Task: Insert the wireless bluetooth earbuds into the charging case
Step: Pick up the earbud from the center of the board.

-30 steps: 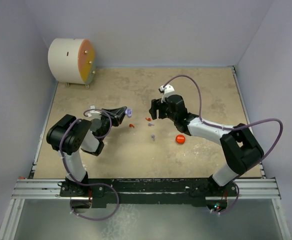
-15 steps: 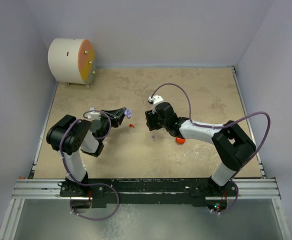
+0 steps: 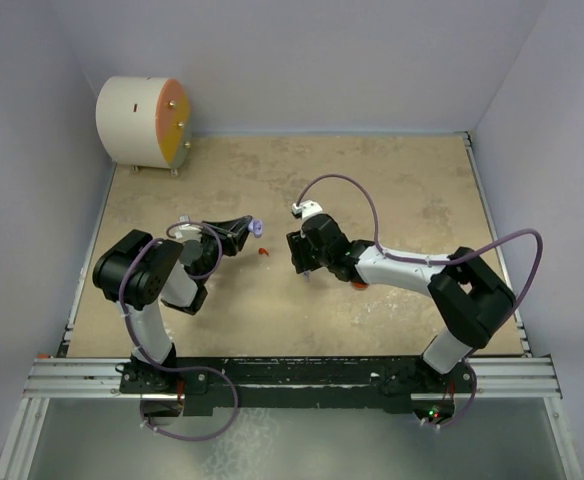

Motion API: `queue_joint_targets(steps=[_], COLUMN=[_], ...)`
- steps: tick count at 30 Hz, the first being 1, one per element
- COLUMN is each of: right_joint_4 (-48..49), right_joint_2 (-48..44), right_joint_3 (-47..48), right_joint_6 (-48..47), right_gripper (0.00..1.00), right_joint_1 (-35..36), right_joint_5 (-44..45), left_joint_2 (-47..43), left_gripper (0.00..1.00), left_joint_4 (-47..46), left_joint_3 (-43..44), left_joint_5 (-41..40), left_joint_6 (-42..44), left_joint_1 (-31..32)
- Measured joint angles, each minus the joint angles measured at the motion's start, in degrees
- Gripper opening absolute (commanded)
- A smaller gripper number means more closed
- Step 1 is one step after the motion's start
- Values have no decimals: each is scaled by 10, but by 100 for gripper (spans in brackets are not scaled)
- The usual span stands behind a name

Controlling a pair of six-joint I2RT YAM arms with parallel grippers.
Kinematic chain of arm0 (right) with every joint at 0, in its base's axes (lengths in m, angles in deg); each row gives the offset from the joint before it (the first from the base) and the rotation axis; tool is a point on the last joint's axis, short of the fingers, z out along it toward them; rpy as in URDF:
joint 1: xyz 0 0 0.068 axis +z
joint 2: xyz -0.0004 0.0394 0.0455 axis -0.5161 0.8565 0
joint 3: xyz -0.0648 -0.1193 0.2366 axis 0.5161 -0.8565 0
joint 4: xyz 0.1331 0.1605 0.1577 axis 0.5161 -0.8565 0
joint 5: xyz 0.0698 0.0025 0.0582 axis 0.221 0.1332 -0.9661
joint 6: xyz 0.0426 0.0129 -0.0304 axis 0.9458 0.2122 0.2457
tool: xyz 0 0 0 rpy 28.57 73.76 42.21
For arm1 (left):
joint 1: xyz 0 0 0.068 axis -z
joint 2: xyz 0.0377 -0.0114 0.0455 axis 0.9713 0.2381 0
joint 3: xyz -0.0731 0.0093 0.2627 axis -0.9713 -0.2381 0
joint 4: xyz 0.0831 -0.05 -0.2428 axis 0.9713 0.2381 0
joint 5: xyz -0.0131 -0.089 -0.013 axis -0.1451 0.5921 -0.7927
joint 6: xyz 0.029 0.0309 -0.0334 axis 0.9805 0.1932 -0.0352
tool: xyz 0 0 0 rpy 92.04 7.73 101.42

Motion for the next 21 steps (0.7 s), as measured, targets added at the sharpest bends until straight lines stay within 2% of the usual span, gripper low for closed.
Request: queue_joint_targets(steps=[21], right_joint_4=[-26], right_joint_2=[16], right_joint_3=[-3], right_joint_6=[16], right_gripper=[54], right_joint_1=[16], right_joint_5=[18], left_joint_2=[0], left_gripper=[0], left_joint_4=[0], left_joint_3=[0], left_joint_5=[1], left_joint_6=[-9], left_joint_1=[0])
